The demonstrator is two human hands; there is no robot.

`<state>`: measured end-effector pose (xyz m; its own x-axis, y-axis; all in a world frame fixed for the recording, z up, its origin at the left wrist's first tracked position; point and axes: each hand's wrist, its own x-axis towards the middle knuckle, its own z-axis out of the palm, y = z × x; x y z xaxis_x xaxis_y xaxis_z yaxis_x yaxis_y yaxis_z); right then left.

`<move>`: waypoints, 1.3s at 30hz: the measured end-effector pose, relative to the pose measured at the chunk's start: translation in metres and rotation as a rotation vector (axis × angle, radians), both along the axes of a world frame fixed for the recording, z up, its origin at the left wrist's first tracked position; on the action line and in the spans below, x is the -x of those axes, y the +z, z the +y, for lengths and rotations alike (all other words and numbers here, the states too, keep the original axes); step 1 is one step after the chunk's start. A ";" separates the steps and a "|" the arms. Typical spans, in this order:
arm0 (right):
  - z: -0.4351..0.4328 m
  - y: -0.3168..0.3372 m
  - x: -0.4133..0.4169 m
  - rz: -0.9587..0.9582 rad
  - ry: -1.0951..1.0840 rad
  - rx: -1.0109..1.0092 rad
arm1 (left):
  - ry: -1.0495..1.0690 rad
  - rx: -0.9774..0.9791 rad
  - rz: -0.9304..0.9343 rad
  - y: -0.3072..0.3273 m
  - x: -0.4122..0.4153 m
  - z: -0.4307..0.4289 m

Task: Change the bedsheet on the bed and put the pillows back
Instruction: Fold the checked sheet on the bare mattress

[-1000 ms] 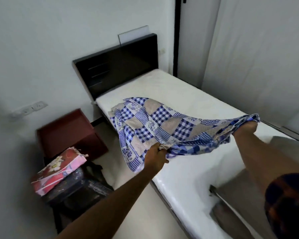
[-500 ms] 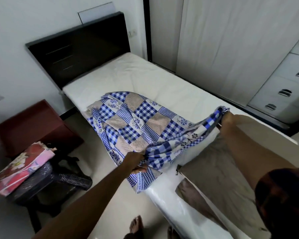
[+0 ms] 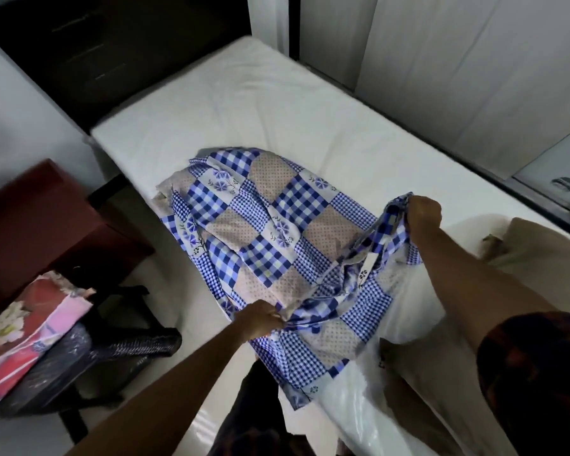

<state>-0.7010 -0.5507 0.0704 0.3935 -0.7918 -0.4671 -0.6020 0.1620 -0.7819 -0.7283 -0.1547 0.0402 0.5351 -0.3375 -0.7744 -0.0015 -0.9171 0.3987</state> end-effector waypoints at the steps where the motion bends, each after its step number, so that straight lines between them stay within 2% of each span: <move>1: 0.003 -0.009 -0.011 0.054 -0.006 0.027 | -0.078 -0.010 -0.002 -0.011 -0.010 -0.001; 5: 0.007 -0.039 -0.028 0.316 -0.005 0.110 | -0.351 0.027 0.027 -0.032 -0.029 -0.016; 8: 0.017 -0.049 -0.019 0.395 0.014 0.107 | -0.439 0.049 0.094 -0.036 -0.032 -0.023; 11: 0.014 -0.048 0.001 0.538 -0.013 0.187 | -0.470 0.188 0.051 -0.032 -0.024 -0.030; 14: 0.005 -0.030 0.031 0.502 -0.054 0.336 | -0.632 0.312 0.071 -0.022 -0.001 -0.045; 17: -0.013 -0.023 0.060 0.580 0.115 0.360 | -0.751 0.348 0.079 -0.019 0.028 -0.065; 20: -0.043 -0.053 0.087 0.865 0.360 0.235 | -0.734 0.294 0.129 -0.023 0.031 -0.078; 22: -0.021 -0.048 0.089 0.911 0.385 0.172 | -0.752 0.216 0.158 -0.033 0.019 -0.080; 25: 0.026 -0.054 0.082 0.872 0.324 0.275 | -0.593 0.134 0.217 -0.061 -0.006 -0.062; 27: 0.050 -0.072 0.078 0.794 0.366 0.284 | -0.465 0.087 0.205 -0.082 -0.030 -0.038; 31: 0.092 -0.110 0.055 0.499 0.477 0.104 | -0.348 -0.094 0.093 -0.100 -0.088 0.011; 36: 0.135 -0.121 -0.046 0.432 0.765 0.079 | -0.094 -0.145 0.011 -0.097 -0.185 0.067; 39: 0.154 -0.120 -0.133 0.396 0.875 0.087 | 0.162 -0.114 -0.047 -0.098 -0.245 0.093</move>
